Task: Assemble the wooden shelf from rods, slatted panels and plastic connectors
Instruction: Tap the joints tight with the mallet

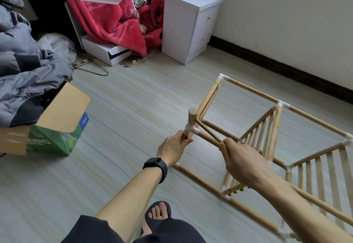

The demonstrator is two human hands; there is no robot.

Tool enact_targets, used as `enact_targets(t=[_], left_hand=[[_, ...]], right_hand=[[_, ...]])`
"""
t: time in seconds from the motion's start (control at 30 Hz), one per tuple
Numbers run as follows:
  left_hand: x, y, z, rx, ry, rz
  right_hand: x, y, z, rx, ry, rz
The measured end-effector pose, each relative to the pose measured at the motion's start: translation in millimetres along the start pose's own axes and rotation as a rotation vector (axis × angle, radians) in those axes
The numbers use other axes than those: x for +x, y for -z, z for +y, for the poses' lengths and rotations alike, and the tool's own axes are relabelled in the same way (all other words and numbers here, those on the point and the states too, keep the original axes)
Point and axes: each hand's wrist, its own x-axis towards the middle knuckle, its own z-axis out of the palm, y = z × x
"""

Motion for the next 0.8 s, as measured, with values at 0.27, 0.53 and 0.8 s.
enact_targets(t=[0.27, 0.53, 0.8], left_hand=[[-0.4, -0.9, -0.3, 0.001, -0.014, 0.009], [0.0, -2.3, -0.1, 0.002, 0.015, -0.008], [-0.3, -3.1, 0.3, -0.005, 0.019, -0.018]], right_hand=[[5.3, 4.2, -3.9, 0.047, 0.055, -0.06], [4.1, 0.2, -4.6, 0.081, 0.053, 0.058], [1.0, -1.7, 1.5, 0.206, 0.043, 0.147]])
